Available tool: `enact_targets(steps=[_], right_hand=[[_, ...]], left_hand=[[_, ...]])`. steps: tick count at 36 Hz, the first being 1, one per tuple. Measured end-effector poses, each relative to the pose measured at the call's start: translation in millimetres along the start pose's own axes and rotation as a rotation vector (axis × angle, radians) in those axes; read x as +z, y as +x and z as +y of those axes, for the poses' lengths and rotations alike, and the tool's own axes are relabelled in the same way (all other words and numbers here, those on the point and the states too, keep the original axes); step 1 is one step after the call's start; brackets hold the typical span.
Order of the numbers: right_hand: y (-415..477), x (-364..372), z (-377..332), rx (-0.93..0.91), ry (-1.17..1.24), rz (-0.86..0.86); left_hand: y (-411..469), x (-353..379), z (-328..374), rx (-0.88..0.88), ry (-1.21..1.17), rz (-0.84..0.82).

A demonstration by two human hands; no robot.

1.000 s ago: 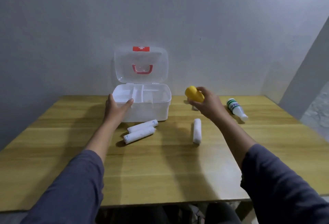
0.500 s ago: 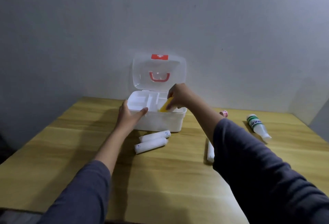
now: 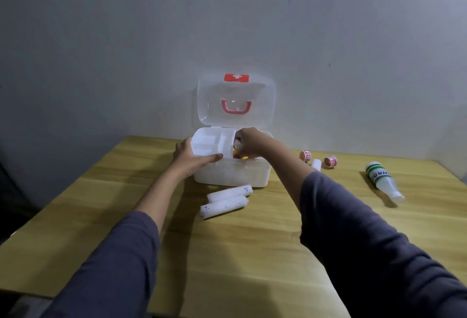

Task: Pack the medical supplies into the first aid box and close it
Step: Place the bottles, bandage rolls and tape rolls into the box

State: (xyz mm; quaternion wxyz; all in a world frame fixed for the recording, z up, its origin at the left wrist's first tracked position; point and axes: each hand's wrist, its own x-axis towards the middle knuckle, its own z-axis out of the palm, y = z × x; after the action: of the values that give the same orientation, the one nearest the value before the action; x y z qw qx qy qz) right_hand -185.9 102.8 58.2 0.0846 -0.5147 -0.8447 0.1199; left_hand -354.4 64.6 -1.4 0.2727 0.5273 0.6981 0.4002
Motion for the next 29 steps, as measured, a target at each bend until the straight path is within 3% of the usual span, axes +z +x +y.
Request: enact_targets(steps=[11, 16, 22, 29], right_hand=[[-7, 0, 12, -0.009, 0.225, 0.153], [-37, -11, 42, 0.018, 0.415, 0.37], [-85, -4, 130, 0.338, 0.392, 0.668], [-137, 21, 207, 0.746, 0.261, 0.784]], left_hand=[[3, 0, 3, 0.089, 0.036, -0.014], [0, 6, 3, 0.086, 0.038, 0.054], [-1, 15, -1, 0.075, -0.025, 0.12], [-4, 20, -4, 0.078, -0.122, 0.136]])
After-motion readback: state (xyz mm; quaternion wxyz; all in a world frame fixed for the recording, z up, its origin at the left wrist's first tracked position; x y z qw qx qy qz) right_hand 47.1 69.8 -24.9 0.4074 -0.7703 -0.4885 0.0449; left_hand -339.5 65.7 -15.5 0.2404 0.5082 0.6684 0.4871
